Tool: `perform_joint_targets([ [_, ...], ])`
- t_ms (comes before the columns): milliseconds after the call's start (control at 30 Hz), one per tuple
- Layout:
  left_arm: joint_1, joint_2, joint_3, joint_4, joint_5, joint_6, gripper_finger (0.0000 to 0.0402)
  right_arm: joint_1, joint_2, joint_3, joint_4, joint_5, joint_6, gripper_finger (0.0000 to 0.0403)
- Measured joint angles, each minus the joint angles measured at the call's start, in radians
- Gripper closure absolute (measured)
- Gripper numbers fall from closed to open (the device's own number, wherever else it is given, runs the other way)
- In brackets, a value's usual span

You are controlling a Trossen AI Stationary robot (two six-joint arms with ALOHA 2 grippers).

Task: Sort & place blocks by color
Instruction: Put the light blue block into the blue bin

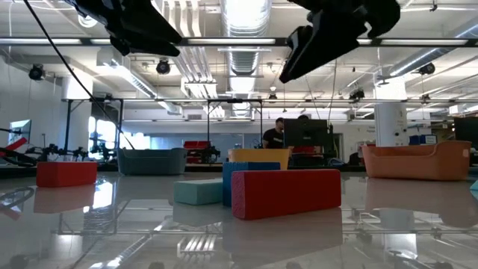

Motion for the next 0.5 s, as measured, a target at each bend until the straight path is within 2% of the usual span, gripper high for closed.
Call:
perform_joint_targets([
  [267,0.000,0.000,0.000,0.001,0.000,0.000,0.0175,0.000,0.090,0.000,0.025,-0.014,-0.064,0.0160],
  [400,0.000,0.000,0.000,0.001,-0.002,0.000,0.0175,-0.001,0.153,0.003,0.080,-0.160,-0.113,0.0132],
  [500,0.000,0.000,0.000,0.000,-0.005,0.000,0.0175,-0.008,0.209,0.018,0.129,-0.255,-0.142,0.0127],
])
